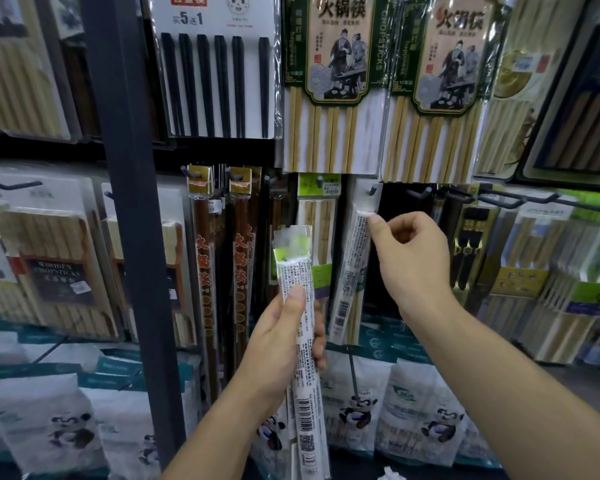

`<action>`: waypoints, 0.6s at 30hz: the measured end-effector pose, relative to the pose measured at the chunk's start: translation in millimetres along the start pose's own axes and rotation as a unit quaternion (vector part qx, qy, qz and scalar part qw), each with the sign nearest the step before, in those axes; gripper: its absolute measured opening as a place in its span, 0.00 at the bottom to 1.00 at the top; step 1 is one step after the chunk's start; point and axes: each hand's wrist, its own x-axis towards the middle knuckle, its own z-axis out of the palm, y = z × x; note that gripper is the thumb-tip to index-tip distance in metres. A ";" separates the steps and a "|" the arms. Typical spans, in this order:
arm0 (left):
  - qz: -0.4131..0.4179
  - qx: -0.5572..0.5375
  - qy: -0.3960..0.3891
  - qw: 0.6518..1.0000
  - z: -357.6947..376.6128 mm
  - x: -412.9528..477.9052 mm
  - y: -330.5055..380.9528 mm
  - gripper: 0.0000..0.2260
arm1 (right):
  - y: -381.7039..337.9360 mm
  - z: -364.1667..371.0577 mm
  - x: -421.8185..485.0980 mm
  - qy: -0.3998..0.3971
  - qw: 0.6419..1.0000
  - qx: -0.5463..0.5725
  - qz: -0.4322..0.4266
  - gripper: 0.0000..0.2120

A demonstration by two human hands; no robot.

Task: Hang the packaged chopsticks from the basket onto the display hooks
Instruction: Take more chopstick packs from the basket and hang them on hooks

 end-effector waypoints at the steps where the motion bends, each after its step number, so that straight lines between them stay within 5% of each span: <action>1: 0.001 0.001 -0.006 1.000 -0.5 -0.2 0.0 0.24 | 1.1 -1.3 -4.1 -0.004 1.000 0.004 -0.003 0.11; 8: 0.015 0.032 -0.050 0.998 -0.8 -0.7 -2.3 0.16 | -5.5 2.4 -37.8 -0.279 0.957 0.078 -0.001 0.06; 13: 0.044 0.071 -0.050 0.995 -1.9 -0.5 -2.0 0.16 | -3.3 4.5 -43.0 -0.308 0.943 0.112 0.051 0.13; 18: 0.026 0.029 -0.020 0.999 -1.0 0.0 -2.0 0.26 | -2.0 4.5 -43.4 -0.311 0.941 0.113 0.070 0.08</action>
